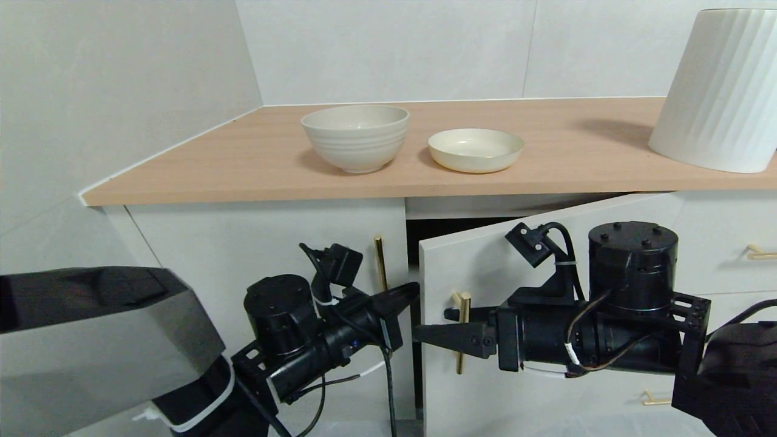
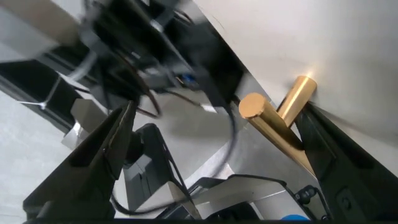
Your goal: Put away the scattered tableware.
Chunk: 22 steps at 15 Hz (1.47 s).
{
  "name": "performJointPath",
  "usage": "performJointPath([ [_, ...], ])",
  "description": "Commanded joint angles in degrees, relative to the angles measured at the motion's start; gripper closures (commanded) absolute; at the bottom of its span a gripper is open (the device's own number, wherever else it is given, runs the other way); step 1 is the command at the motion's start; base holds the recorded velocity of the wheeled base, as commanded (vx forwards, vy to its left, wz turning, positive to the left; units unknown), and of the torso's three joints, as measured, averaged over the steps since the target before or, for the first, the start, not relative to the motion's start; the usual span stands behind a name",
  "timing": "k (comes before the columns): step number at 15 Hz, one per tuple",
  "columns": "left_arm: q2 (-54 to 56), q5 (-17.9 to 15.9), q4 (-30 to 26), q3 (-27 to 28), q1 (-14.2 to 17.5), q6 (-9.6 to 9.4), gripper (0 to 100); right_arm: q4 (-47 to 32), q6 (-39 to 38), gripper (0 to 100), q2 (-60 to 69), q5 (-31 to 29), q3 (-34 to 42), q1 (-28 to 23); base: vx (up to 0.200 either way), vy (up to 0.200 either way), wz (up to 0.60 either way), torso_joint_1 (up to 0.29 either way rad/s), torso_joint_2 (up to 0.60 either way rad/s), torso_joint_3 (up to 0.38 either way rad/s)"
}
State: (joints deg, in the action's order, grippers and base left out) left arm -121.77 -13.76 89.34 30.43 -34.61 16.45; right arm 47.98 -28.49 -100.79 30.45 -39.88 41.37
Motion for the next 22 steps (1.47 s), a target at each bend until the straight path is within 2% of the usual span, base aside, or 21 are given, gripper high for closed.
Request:
performJointPath([
  [1,-4.4,0.1,0.7,0.9,-1.3,0.34,100,0.0,0.0,0,0.3,0.0,0.3,0.0,0.000,0.000,0.00,0.000,0.00,0.000],
  [7,-3.9,0.2,0.7,1.0,-2.4,0.43,100,0.2,2.1,0,1.7,0.0,3.2,-0.5,0.000,0.000,0.00,0.000,0.00,0.000],
  [13,-2.9,0.1,0.7,2.0,-2.5,0.34,100,0.0,7.0,0,4.0,0.0,7.5,-4.6,0.000,0.000,0.00,0.000,0.00,0.000],
  [14,-2.7,0.0,0.7,3.7,-2.6,0.25,100,-0.2,11.1,0,4.7,-0.4,9.9,-5.8,0.000,0.000,0.00,0.000,0.00,0.000],
  [16,-1.8,-0.2,0.7,5.3,-3.3,-0.01,100,-1.4,13.0,0,7.8,-1.3,12.3,-7.3,0.000,0.000,0.00,0.000,0.00,0.000],
  [17,-1.2,-0.2,0.0,6.2,-3.8,-0.01,100,-3.2,13.2,0,10.1,-3.2,13.2,-7.3,0.000,0.000,0.00,0.000,0.00,0.000],
  [19,0.2,-0.2,-5.4,8.3,-4.7,-0.01,100,-6.7,15.6,0,12.9,-11.5,13.9,-6.4,0.000,0.000,0.00,0.000,0.00,0.000],
  [21,1.5,-0.2,-9.3,10.9,-5.6,-0.10,100,-12.3,17.2,0,16.1,-20.6,13.9,-3.3,0.000,0.000,0.00,0.000,0.00,0.000],
  [22,1.6,-0.2,-10.6,12.0,-5.7,-0.01,100,-16.0,17.0,0,18.9,-21.8,14.2,-1.3,0.000,0.000,0.00,0.000,0.00,0.000],
])
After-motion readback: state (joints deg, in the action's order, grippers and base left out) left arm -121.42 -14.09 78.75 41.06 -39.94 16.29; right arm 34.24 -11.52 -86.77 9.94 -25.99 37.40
